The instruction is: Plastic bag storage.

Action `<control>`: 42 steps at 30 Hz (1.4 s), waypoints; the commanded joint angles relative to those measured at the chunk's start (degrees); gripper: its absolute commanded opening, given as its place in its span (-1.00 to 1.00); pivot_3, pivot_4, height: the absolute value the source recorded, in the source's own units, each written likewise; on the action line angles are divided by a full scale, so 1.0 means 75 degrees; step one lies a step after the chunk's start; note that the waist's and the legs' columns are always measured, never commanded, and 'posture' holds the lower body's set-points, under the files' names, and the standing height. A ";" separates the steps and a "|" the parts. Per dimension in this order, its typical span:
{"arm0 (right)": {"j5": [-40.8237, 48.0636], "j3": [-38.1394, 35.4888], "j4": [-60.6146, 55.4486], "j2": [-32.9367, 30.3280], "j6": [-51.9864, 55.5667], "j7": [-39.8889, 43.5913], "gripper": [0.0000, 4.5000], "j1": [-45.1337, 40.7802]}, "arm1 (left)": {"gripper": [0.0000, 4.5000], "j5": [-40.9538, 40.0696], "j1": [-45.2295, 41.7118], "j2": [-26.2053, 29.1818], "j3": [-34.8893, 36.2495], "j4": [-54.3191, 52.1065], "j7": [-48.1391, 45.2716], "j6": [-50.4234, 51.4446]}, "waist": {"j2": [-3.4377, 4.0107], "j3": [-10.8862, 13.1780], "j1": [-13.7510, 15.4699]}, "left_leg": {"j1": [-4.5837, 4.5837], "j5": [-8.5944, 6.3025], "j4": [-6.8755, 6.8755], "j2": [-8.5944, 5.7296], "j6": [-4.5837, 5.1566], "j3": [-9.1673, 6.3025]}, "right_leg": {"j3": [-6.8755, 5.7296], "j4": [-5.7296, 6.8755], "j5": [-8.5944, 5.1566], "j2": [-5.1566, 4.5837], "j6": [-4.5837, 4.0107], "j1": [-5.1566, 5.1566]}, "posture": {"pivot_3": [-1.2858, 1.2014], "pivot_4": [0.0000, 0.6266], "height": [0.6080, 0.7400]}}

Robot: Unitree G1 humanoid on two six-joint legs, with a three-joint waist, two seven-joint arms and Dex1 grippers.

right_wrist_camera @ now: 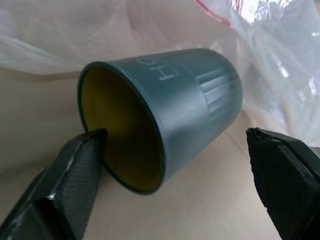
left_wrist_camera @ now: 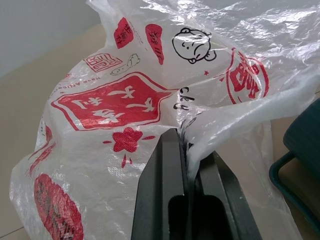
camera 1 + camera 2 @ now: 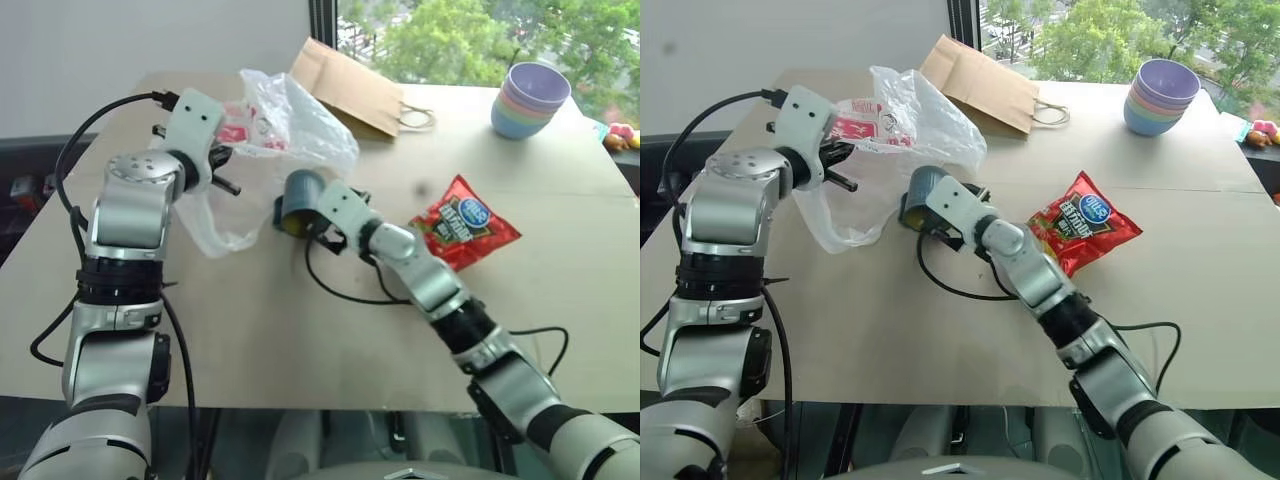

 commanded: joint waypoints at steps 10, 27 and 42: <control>0.0427 -0.1010 0.0180 0.0053 -0.1119 0.0169 -0.96 -0.0032 | -1.00 -0.1612 -0.0165 -0.0203 0.1083 -0.1312 -0.0494 0.1606 | 0.0001 0.0001 -0.0157 | 0.0002 0.0003 -0.0002 -0.0002 -0.0006 -0.0004 | 0.0003 0.0018 0.0000 -0.0002 -0.0001 -0.0007 | 0.03 -0.52 1.00; 0.2558 -0.2737 -0.5905 -0.1888 0.3566 0.1168 -0.96 0.1660 | -1.00 -0.4301 -0.0989 -0.0959 0.1132 -0.2080 -0.0881 0.3451 | 0.0003 0.0001 -0.0192 | 0.0022 0.0003 0.0005 -0.0002 -0.0004 -0.0011 | 0.0016 0.0040 -0.0002 0.0010 0.0000 -0.0003 | 0.03 -0.52 1.00; 0.0596 -0.1439 0.0745 0.0202 -0.1121 -0.0482 0.08 -0.0965 | -1.00 -0.4278 -0.0679 -0.0976 0.1051 -0.2169 -0.0018 0.3178 | 0.0006 0.0004 -0.0179 | 0.0002 0.0014 -0.0017 -0.0007 -0.0023 -0.0007 | 0.0020 0.0019 0.0000 -0.0003 -0.0003 -0.0015 | 0.03 -0.52 1.00</control>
